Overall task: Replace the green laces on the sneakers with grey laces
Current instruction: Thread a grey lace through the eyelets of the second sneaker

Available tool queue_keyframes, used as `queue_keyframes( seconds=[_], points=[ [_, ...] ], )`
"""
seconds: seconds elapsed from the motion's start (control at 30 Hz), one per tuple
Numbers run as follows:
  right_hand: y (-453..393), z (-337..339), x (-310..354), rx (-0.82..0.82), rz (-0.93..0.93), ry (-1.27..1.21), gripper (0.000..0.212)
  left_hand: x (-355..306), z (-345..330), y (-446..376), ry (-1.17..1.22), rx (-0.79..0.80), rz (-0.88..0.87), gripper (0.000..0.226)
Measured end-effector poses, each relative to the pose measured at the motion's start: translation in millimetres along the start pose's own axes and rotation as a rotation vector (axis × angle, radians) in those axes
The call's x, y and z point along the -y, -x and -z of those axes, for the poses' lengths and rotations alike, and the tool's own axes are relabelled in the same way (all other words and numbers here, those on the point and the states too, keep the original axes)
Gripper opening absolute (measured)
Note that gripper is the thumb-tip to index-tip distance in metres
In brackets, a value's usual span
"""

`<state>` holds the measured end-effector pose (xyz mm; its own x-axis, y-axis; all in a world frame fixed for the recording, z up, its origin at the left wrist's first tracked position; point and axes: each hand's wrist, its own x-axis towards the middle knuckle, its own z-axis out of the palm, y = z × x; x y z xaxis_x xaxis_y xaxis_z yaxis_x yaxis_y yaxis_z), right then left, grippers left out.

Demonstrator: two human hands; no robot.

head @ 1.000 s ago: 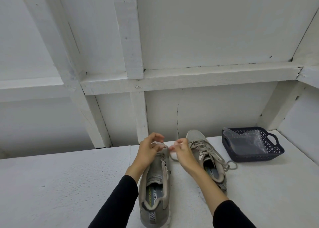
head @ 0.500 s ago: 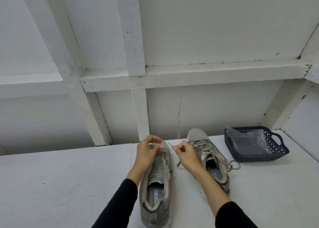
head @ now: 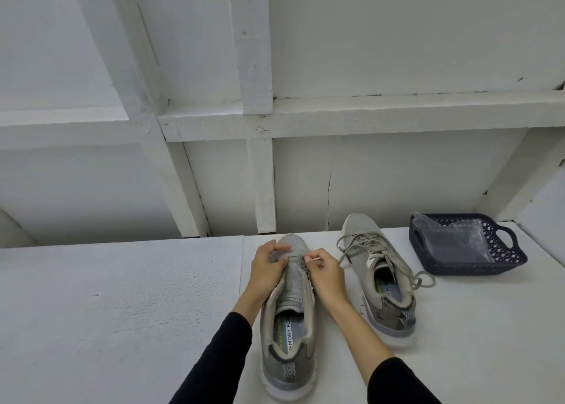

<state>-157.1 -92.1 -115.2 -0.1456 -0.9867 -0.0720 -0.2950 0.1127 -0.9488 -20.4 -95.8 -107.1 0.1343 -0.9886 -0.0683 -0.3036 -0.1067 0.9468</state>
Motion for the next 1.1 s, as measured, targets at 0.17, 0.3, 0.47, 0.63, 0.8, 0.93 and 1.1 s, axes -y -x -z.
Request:
queue_keyframes(
  seconds=[0.17, 0.3, 0.47, 0.63, 0.8, 0.93, 1.1],
  points=[
    [15, -2, -4, -0.083, 0.044, -0.001, 0.009, 6, -2, 12, -0.044, -0.006, -0.014, 0.019],
    [8, 7, 2, -0.063, 0.135, 0.119, 0.008, 6, -3, 17, -0.088, -0.043, -0.067, 0.017],
    [1, 19, 8, 0.053, 0.292, 0.415, 0.009, 7, -8, 19, -0.041, -0.09, -0.122, 0.022],
    [3, 26, 10, 0.136, 0.492, 0.809, 0.014, 10, -12, 18, 0.023, -0.125, -0.094, 0.04],
    [5, 28, 21, 0.105, 0.697, 1.041, 0.043, 14, -14, 18, 0.046, -0.115, -0.085, 0.056],
    [4, 27, 22, 0.081, 0.762, 1.122, 0.053, 19, -14, 15, -0.009, -0.108, -0.073, 0.05],
    [2, 24, 19, 0.085, 0.845, 1.147, 0.049, 17, -14, 16, 0.036, -0.104, -0.077, 0.056]
  ],
)
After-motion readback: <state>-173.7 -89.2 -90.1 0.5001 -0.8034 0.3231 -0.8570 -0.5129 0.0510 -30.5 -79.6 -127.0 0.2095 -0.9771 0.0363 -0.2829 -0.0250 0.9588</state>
